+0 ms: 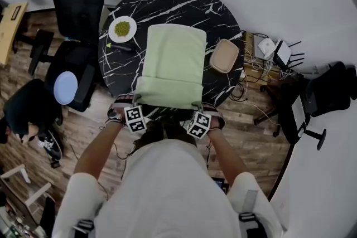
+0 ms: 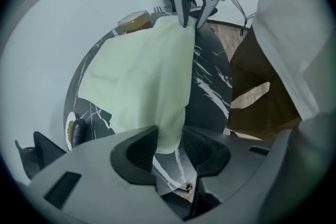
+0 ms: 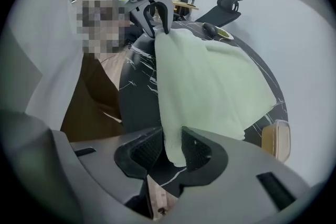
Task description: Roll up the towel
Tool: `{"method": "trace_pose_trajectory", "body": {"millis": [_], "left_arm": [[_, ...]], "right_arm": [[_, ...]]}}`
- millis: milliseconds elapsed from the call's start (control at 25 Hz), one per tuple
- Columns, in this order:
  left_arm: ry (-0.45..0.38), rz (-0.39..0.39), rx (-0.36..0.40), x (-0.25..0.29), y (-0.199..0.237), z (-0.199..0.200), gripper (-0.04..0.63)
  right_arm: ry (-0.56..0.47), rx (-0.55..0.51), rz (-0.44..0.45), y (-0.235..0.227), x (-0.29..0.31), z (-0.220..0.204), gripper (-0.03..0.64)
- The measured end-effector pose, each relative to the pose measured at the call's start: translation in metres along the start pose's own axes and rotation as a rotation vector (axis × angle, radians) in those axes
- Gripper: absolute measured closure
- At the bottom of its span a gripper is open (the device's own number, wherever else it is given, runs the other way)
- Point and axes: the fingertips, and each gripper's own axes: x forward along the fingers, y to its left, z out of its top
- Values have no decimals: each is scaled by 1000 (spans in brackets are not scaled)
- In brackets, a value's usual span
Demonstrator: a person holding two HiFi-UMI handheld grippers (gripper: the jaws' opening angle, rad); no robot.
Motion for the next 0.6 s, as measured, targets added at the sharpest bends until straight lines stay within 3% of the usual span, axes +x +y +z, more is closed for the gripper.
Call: {"method": "trace_pose_trajectory", "body": {"millis": [320,480,600], "left_arm": [[9,12,18,-5,8,-3,559],[-5,-50,45,-17,-13,-4,566],[-9,-152,55,-26,-46,-8,566]], "right_arm": [[7,15,-28,-4,-5,-1,592],[16,41,40,19,-11,-8,595],[25,52,138,48,-26,-9,595]]}}
